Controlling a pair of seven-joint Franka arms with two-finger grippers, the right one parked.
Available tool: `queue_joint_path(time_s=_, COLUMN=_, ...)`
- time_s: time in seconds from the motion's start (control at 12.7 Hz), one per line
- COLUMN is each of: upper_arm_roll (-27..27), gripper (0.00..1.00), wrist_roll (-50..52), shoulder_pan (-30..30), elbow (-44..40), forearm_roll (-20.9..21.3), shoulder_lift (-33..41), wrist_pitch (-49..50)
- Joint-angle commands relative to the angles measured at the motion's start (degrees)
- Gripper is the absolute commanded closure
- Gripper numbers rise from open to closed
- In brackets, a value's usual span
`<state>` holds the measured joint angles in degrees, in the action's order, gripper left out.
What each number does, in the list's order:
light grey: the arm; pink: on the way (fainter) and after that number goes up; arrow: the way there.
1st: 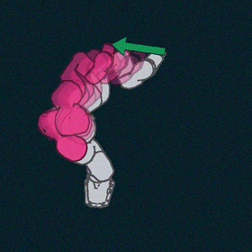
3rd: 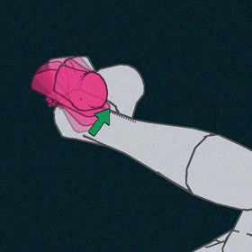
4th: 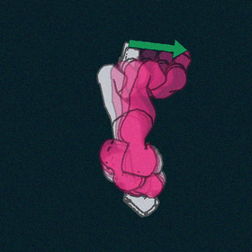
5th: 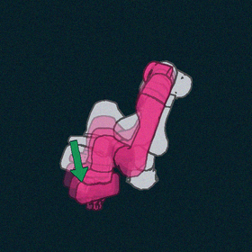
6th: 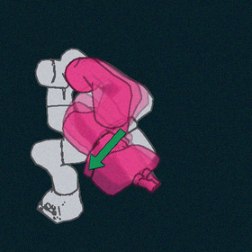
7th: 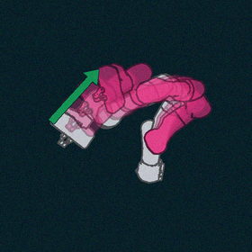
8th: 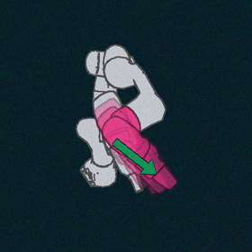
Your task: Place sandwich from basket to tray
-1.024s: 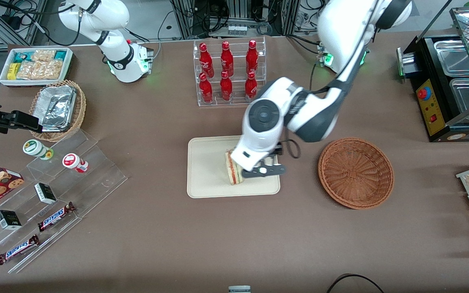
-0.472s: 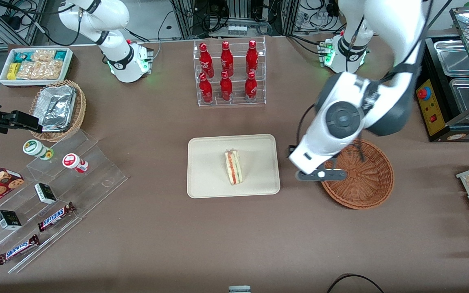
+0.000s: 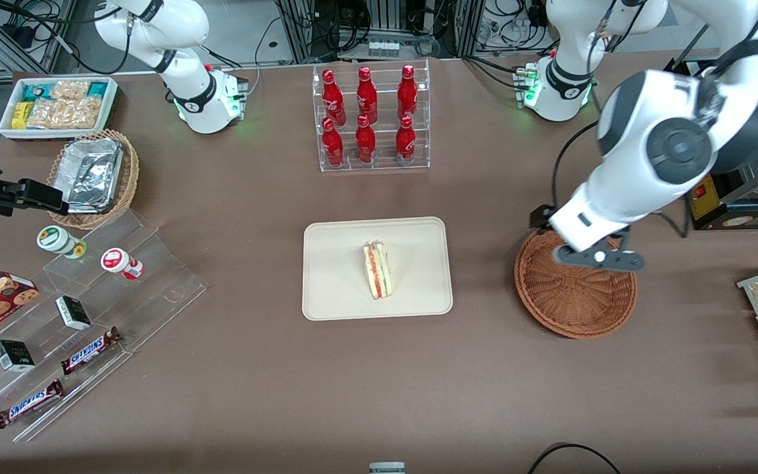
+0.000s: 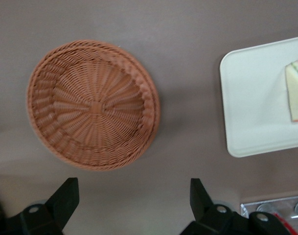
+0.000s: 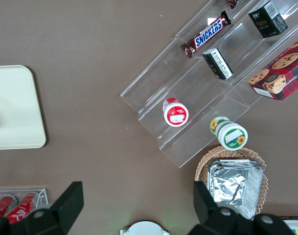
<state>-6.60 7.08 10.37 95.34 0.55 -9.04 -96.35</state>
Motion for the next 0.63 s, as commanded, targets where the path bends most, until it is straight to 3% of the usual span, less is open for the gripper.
queue_joint_path(time_s=0.0, upper_arm_roll=-0.34, gripper=0.00, wrist_roll=-6.10, shoulder_pan=-2.89, elbow=2.14, forearm_roll=-0.64, shoulder_lift=4.99, wrist_pitch=3.52)
queue_joint_path(time_s=0.16, upper_arm_roll=-0.87, gripper=0.00, wrist_roll=-9.70, shoulder_pan=-7.36, elbow=1.96, forearm_roll=-0.46, shoulder_lift=7.45, wrist_pitch=6.16)
queue_joint_path(time_s=0.55, upper_arm_roll=-0.95, gripper=0.00, wrist_roll=-10.51, shoulder_pan=-11.07, elbow=0.12, forearm_roll=0.15, shoulder_lift=12.56, wrist_pitch=13.01)
